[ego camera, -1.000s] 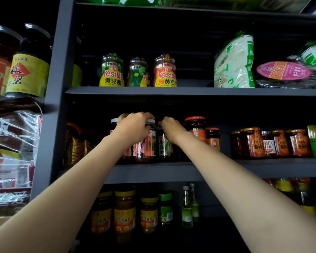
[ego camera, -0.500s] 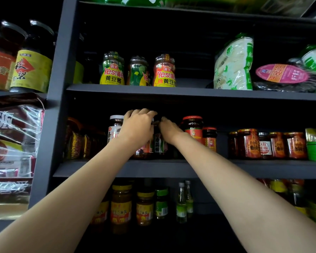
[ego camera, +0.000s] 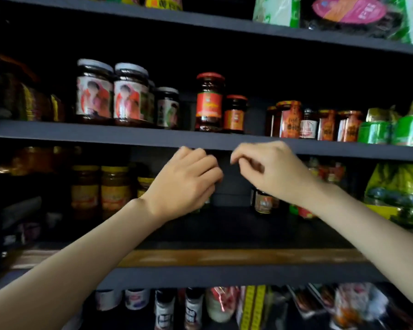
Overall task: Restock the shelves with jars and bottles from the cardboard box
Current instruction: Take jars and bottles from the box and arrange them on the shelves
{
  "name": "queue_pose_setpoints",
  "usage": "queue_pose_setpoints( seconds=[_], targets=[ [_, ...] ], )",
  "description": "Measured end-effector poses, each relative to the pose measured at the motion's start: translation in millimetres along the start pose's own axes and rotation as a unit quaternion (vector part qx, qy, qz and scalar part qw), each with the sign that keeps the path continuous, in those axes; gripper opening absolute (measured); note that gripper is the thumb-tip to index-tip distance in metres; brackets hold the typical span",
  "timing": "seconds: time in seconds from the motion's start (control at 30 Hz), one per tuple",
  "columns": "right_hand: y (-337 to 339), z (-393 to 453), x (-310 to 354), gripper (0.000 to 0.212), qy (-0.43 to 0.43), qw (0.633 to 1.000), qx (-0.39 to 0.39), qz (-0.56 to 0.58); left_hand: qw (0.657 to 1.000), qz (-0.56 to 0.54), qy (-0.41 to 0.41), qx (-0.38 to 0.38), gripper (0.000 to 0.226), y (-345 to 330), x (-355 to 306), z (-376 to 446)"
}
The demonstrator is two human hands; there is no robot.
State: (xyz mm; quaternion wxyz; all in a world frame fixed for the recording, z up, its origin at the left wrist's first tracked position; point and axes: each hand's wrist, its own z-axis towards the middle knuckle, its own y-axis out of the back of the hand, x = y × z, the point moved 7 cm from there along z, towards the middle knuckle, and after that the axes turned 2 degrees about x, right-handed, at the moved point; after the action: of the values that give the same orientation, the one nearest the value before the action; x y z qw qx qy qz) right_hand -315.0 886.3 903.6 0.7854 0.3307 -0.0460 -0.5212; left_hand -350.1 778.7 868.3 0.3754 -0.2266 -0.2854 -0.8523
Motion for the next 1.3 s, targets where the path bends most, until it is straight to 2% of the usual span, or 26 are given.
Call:
queue_pose_setpoints(
  seconds=[0.07, 0.1, 0.2, 0.27, 0.33, 0.57, 0.7, 0.93, 1.3],
  targets=[
    [-19.3, -24.2, -16.1, 0.022, -0.001, 0.998, 0.057, -0.014, 0.998, -0.007, -0.047, 0.035, 0.014, -20.3, -19.8, 1.2],
    [-31.0, -34.7, -25.3, 0.022, -0.01, 0.996, 0.082, -0.011, 0.997, -0.005, -0.045, 0.06, 0.016, -36.1, -22.5, -1.5],
    [-72.4, -50.3, -53.2, 0.023, -0.078, 0.981, 0.173, 0.026, 0.984, -0.023, 0.064, 0.166, 0.032, -75.2, -7.0, -9.4],
    [-103.0, -49.3, -65.2, 0.031, -0.114, 0.964, 0.236, 0.05, 0.946, -0.034, 0.169, 0.274, 0.038, -100.5, 16.3, -24.0],
    [-134.6, -40.8, -73.0, 0.044, -0.135, 0.941, 0.303, 0.061, 0.895, -0.034, 0.22, 0.387, 0.046, -120.9, 36.9, -42.9],
    [-236.0, -19.2, -100.2, 0.07, -0.219, 0.87, 0.441, 0.029, 0.8, -0.054, 0.193, 0.566, 0.058, -185.3, 65.8, -83.0],
    [-262.8, -18.4, -101.8, 0.068, -0.208, 0.857, 0.47, 0.015, 0.785, -0.104, 0.181, 0.583, 0.059, -218.2, 64.1, -89.0],
    [-269.0, -10.9, -114.5, 0.071, -0.206, 0.838, 0.504, -0.036, 0.76, -0.115, 0.191, 0.61, 0.063, -250.8, 64.2, -110.7],
    [-283.5, -8.9, -119.0, 0.074, -0.217, 0.82, 0.526, -0.058, 0.763, -0.098, 0.199, 0.607, 0.068, -272.0, 77.0, -109.5]
  ],
)
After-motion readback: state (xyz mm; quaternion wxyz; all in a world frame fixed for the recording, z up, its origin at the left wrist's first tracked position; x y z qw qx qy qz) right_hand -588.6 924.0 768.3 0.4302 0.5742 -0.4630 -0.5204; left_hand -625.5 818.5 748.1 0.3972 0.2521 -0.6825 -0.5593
